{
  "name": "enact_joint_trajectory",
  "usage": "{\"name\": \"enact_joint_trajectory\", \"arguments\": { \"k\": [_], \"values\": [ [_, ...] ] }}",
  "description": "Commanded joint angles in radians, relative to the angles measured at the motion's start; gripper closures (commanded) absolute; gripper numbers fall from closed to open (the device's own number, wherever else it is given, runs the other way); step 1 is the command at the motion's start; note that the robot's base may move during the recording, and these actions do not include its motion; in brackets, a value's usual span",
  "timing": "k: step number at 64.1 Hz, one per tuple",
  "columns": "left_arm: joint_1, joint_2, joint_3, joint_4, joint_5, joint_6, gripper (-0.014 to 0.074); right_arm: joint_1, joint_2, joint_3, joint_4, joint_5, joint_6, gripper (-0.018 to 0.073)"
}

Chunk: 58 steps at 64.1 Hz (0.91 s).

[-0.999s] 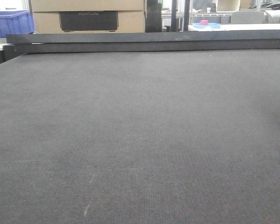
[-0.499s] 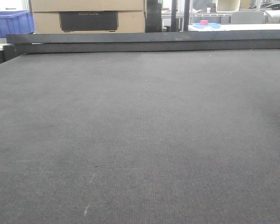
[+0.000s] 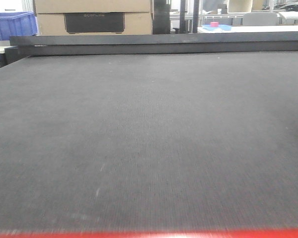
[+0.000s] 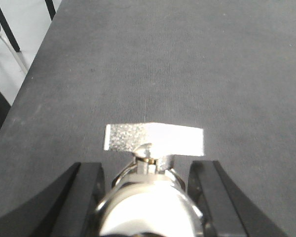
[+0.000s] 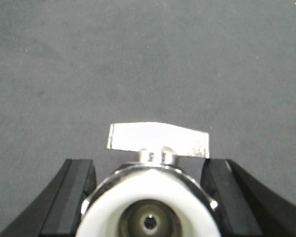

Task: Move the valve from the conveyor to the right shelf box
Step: 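Drive the base from the conveyor to the steel shelf holding valves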

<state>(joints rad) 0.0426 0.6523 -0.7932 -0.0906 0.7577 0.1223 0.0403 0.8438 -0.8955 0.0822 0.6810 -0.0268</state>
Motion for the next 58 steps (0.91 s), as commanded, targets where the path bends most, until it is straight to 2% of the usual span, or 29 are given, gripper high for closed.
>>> {"name": "enact_joint_trajectory", "arguments": {
  "k": [1,58],
  "values": [
    [-0.003,-0.008,-0.004,-0.012,-0.044,-0.002,0.0707,-0.001,-0.011,-0.008,-0.002,-0.069,-0.006,0.0722],
    [-0.003,-0.008,-0.004,-0.012,-0.044,-0.002,0.0707,-0.001,-0.011,-0.008,-0.002,-0.069,-0.006,0.0722]
  ]
}}
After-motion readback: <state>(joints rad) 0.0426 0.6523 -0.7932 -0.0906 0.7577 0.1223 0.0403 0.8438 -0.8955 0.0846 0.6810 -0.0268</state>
